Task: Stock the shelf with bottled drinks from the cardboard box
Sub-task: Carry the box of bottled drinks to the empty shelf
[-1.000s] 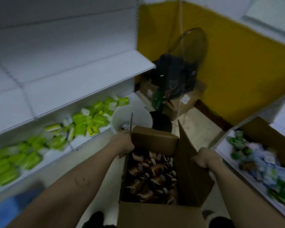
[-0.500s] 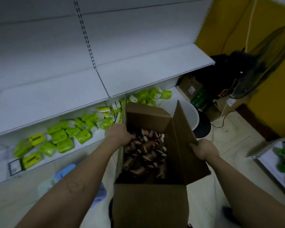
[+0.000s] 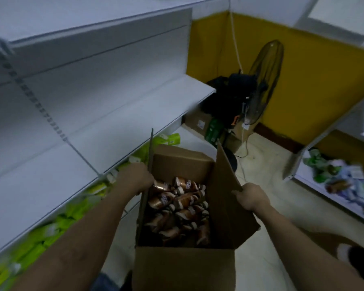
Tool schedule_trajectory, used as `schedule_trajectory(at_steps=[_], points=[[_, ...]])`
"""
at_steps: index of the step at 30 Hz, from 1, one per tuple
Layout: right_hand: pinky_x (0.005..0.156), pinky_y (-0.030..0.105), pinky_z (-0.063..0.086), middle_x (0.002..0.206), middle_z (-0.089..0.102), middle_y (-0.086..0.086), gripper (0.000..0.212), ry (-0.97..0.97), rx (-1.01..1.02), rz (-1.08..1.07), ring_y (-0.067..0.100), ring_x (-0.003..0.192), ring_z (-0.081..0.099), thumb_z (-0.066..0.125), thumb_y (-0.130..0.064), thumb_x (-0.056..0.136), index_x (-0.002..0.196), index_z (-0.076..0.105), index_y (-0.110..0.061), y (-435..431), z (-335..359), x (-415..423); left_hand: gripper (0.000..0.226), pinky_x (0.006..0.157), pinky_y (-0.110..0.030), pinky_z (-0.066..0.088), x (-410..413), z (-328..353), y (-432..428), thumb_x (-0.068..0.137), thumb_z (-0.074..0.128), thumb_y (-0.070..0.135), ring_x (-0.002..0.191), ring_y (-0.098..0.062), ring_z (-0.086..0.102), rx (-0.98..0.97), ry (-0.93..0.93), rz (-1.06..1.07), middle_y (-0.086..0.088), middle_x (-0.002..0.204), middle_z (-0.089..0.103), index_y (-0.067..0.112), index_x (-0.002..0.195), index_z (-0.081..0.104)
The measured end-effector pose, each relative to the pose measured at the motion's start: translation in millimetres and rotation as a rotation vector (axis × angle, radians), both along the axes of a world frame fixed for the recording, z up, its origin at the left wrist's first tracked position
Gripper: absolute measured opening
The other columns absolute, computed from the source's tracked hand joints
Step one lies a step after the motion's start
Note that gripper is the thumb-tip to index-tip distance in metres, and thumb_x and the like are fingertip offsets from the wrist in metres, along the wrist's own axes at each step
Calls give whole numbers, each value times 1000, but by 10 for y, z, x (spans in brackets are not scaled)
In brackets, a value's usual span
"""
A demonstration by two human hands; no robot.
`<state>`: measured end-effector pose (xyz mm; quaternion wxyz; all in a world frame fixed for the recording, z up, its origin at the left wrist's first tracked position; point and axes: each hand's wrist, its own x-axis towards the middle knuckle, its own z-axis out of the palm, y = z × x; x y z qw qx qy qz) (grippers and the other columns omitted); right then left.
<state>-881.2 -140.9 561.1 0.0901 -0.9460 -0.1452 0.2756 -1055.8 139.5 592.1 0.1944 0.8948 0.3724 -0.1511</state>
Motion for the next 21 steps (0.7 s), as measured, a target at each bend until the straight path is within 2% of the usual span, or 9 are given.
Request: schedule_trajectory(at_steps=[2,4,6,8,11,13,17,21], points=[[74,38,56,84,68,9,35,3,-2,-68,24,79,65,51,-39,94,85,67,-9,-44,-25,-21,26,53,-26,41,122,-95,63,85,50,31,65,-20,59,53,-10,-94,-6,75,63,10,73,60],[73,36,56,83,67,7,33,-3,6,-154,22,77,66,51,-40,94,87,66,-11,-60,-69,-70,33,54,-27,36,275,-202,173,87,50,36,67,-23,56,49,-38,-172,-8,72,61,12,64,53],[72,37,57,83,68,8,34,-30,19,-256,22,76,66,51,-41,94,89,66,-11,-52,-125,-89,39,48,-26,33,505,-310,309,87,49,38,59,-20,55,44,-63,-248,-2,60,54,15,56,49],[64,35,55,80,67,8,34,-46,15,-347,22,72,65,51,-41,95,85,64,-11,-28,-188,-150,39,44,-24,32,760,-441,415,84,48,41,53,-17,56,72,-51,-334,-2,59,58,15,55,50],[46,27,41,65,61,3,37,-77,18,-492,16,57,59,51,-42,96,69,57,-17,-15,-397,-347,41,50,-26,37,1135,-719,536,82,46,45,70,-26,65,89,-84,-504,-9,77,69,13,55,47],[42,25,37,57,57,2,42,-78,28,-608,15,49,56,51,-42,96,63,55,-16,-49,-543,-556,41,56,-28,40,1241,-914,579,82,46,44,77,-30,65,88,-102,-587,-11,83,70,13,56,48],[44,27,39,60,60,7,40,-111,39,-826,22,52,59,51,-41,95,68,57,-12,-267,-895,-1132,35,60,-29,42,1235,-1226,303,86,49,40,78,-31,64,84,-141,-712,-12,83,68,14,66,59],[51,31,45,64,62,9,40,-139,60,-959,24,57,60,51,-41,95,71,61,-10,-600,-1540,-1554,38,51,-28,33,1207,-1740,-137,89,50,43,58,-18,51,97,-121,-758,0,64,54,13,67,59]])
